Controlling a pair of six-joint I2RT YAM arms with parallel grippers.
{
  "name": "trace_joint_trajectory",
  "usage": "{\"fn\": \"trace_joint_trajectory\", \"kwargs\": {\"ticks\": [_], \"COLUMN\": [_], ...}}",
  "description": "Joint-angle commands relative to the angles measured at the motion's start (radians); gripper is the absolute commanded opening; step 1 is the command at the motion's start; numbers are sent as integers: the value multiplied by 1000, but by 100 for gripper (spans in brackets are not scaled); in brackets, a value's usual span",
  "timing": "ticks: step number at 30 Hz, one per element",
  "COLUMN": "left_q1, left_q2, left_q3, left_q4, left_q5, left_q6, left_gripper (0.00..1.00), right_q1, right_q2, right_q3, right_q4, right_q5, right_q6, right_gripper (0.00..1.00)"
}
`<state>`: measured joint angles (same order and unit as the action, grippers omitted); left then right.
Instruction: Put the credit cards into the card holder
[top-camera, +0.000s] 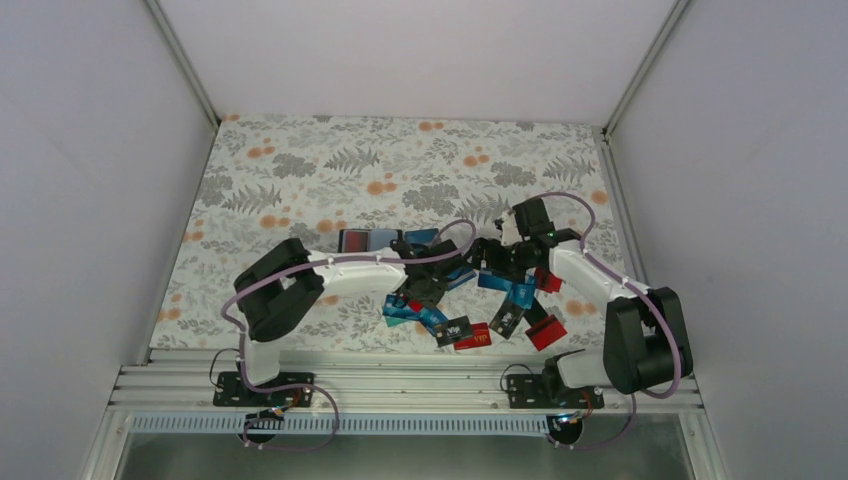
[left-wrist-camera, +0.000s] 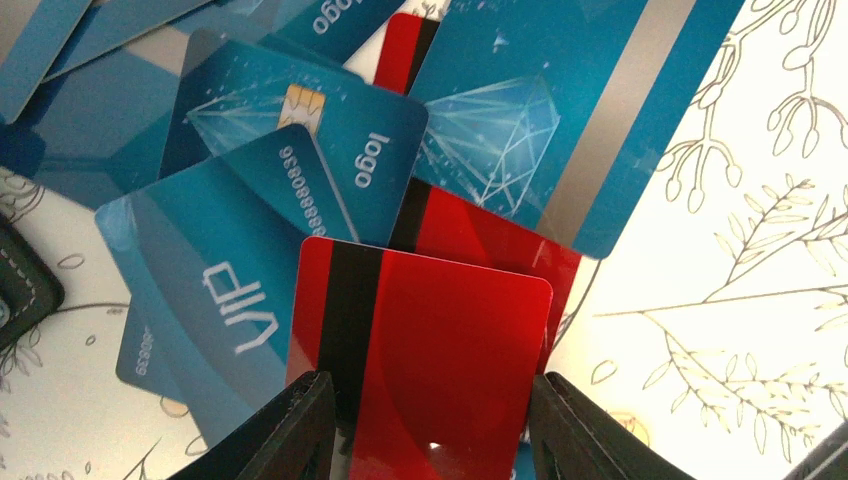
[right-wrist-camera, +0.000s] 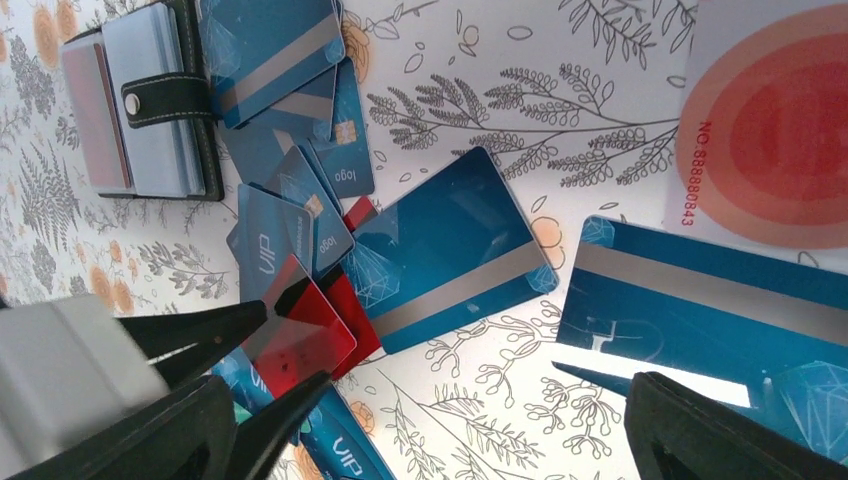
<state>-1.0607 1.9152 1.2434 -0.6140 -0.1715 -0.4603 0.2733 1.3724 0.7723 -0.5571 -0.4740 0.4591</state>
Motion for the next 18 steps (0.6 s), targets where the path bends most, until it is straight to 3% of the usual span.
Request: {"fn": "trace_joint_trajectory", "kwargs": {"ticks": [1, 12, 18], "left_q1": [27, 69, 132], "left_q2": [-91, -165, -267], "left_q3": [-25, -89, -228], "left_q4": [42, 41, 114], "left_q5": [57, 51, 145], "left_q6": [-13, -19, -44], "left_gripper": [48, 47, 33], "right_q1": [-5, 0, 36], "right_q2": [-33, 2, 53], "right_q3": [-15, -95, -119], "right_q4": [20, 134, 242], "right_q5": [-41, -303, -414], "right_q6": [-14, 0, 26], "right_gripper": [98, 92, 86]}}
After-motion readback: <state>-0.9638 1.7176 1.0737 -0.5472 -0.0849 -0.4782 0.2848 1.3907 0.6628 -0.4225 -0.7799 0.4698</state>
